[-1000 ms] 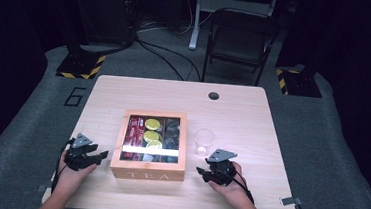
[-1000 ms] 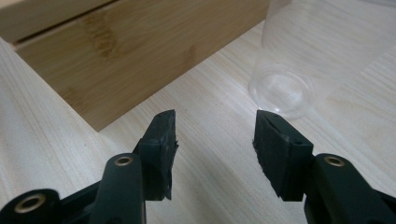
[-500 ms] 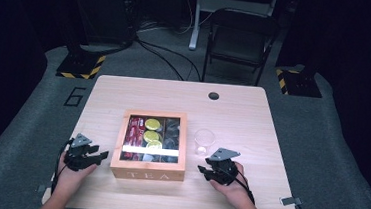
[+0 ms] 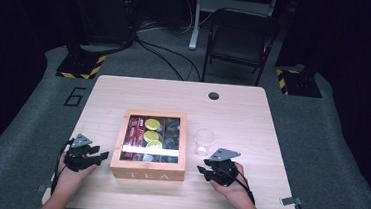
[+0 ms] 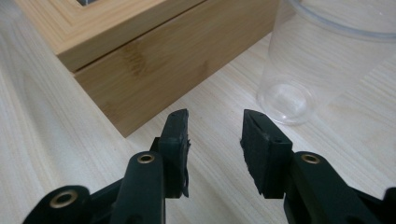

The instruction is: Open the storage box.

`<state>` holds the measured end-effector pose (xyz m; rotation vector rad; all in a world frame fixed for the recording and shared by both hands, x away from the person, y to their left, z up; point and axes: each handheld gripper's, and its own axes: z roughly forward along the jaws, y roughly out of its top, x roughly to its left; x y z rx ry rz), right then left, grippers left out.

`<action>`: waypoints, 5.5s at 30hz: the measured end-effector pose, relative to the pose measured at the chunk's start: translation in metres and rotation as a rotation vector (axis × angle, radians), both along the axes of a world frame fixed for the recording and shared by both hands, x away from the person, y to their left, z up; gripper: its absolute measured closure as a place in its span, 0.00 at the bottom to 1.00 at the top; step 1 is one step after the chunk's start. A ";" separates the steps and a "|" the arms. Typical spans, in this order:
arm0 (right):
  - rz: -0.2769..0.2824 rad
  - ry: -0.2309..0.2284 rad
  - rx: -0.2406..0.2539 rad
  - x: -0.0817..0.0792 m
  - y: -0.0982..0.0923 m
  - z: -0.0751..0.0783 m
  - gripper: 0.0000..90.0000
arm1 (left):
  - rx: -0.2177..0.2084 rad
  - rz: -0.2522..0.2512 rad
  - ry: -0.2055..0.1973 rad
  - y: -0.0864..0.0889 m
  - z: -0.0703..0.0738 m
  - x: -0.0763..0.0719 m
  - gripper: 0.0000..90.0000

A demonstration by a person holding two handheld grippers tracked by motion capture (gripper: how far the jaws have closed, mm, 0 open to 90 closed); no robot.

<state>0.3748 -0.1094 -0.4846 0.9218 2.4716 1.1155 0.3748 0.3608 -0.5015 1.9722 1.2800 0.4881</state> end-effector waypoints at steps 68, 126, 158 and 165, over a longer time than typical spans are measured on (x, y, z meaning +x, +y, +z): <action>0.166 0.084 0.071 -0.021 0.038 0.022 0.98 | -0.018 0.045 -0.007 0.010 0.001 -0.016 0.56; 0.148 0.059 0.140 -0.007 0.046 0.066 0.97 | -0.104 -0.174 -0.155 -0.033 0.063 -0.047 0.49; 0.067 -0.043 0.152 0.002 0.041 0.090 0.60 | -0.078 -0.180 -0.217 -0.044 0.099 -0.037 0.52; 0.055 -0.088 0.147 0.004 0.049 0.099 0.59 | -0.090 -0.157 -0.225 -0.046 0.107 -0.032 0.51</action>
